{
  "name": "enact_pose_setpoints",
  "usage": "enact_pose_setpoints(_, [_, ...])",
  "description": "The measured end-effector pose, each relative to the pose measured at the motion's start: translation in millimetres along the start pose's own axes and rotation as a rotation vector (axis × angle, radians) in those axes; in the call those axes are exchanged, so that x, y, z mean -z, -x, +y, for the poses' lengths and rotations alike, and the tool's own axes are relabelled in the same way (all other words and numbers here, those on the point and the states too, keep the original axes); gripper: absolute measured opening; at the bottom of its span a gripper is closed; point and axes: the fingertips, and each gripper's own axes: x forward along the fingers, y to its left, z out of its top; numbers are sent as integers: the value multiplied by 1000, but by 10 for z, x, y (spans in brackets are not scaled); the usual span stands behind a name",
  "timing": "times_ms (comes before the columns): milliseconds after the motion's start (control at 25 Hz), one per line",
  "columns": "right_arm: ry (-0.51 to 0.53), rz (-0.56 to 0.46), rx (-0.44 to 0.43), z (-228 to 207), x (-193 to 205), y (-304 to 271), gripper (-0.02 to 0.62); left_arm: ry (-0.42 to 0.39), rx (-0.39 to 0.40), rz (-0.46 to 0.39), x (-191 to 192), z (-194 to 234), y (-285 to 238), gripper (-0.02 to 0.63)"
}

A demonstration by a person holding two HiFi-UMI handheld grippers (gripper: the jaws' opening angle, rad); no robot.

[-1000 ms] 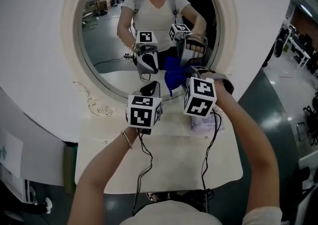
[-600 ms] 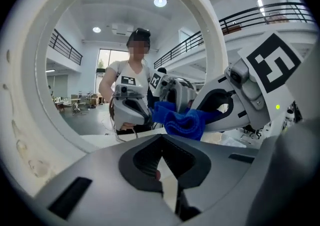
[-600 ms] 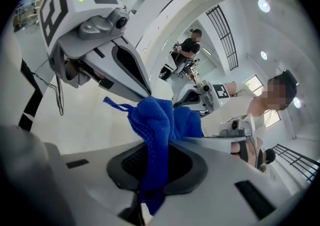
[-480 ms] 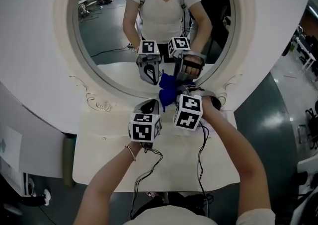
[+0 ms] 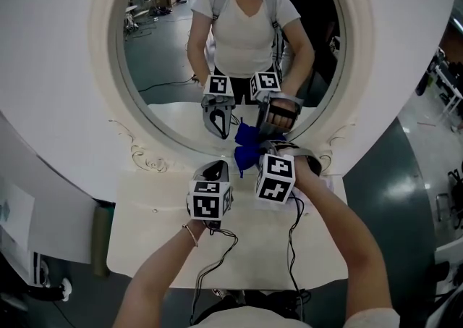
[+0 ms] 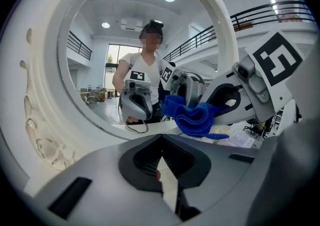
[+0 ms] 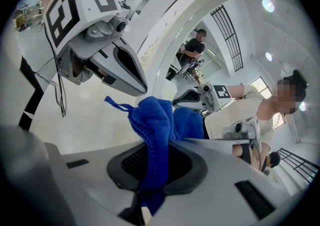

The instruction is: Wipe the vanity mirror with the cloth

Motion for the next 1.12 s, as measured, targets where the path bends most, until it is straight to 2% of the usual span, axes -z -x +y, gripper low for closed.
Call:
enact_pose_setpoints(280, [-7,-10,-10,12,0,-16,66,-7,-7,-8,-12,-9,64,5])
enact_pose_setpoints(400, [-76,-79,-4,-10,-57,81,66,15,-13,-20,-58,5,138,6])
enact_pose_setpoints(680, [-458,-488,70,-195,-460,804,66,89,-41,-77,-163,104,341,5])
enact_pose_setpoints(840, [-770,-689,198,-335,-325,1203,66,119,-77,-167,-303,129,583,6])
enact_pose_setpoints(1000, [-1085,-815,280,-275,-8,1407,66,99,-112,-269,-436,71,896,5])
enact_pose_setpoints(1120, [-1197,-824,341,-49,215,1486,66,82,-117,-319,-421,0,1114,6])
